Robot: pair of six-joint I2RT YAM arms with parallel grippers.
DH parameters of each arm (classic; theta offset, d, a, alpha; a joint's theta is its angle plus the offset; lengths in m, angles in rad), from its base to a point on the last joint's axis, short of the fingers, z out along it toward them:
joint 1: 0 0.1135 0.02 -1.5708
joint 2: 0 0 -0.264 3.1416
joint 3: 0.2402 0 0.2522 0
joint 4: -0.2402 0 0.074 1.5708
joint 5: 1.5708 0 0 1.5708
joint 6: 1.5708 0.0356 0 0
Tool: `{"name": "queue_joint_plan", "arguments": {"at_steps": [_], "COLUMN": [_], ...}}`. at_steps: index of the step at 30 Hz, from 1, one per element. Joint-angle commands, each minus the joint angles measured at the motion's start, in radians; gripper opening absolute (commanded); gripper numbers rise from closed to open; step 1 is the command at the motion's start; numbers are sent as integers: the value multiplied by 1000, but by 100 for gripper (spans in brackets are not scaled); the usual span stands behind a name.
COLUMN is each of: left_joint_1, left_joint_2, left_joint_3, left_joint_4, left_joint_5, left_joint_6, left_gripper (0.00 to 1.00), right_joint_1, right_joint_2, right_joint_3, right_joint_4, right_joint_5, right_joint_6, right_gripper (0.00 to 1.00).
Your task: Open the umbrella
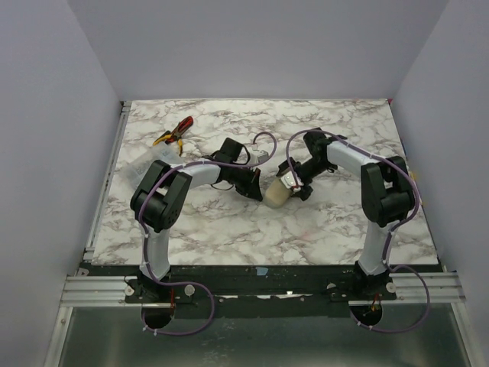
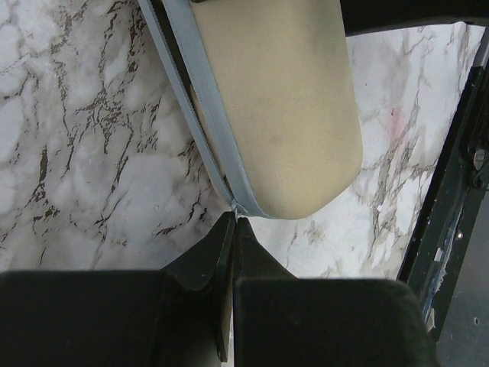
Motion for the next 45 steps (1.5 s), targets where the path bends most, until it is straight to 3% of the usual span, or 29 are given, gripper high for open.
{"name": "queue_joint_plan", "arguments": {"at_steps": [1,6,14,26,37,45], "left_joint_1": [7,8,8,0,-13,-12], "left_joint_2": [-1,-45,-94,-129,-74,-45], "left_joint_3": [4,-61,-162,-254,-235,-211], "left_joint_4": [3,53,177,292,382,424], "left_joint_5": [23,42,54,42,22,0], "left_joint_6": [3,-51,-183,-292,-380,-427], "left_gripper": [0,0,0,0,0,0], "right_joint_1": [8,9,9,9,46,191], "right_joint_2": [26,-13,-55,-111,-191,-295], "right_joint_3": [17,-42,-124,-218,-306,-422], "right_joint_4": [-70,-1,166,295,478,600], "right_joint_5": [64,65,126,166,212,340], "right_joint_6": [-131,-33,216,459,958,1372], "right_gripper": [87,63,50,47,46,46]}}
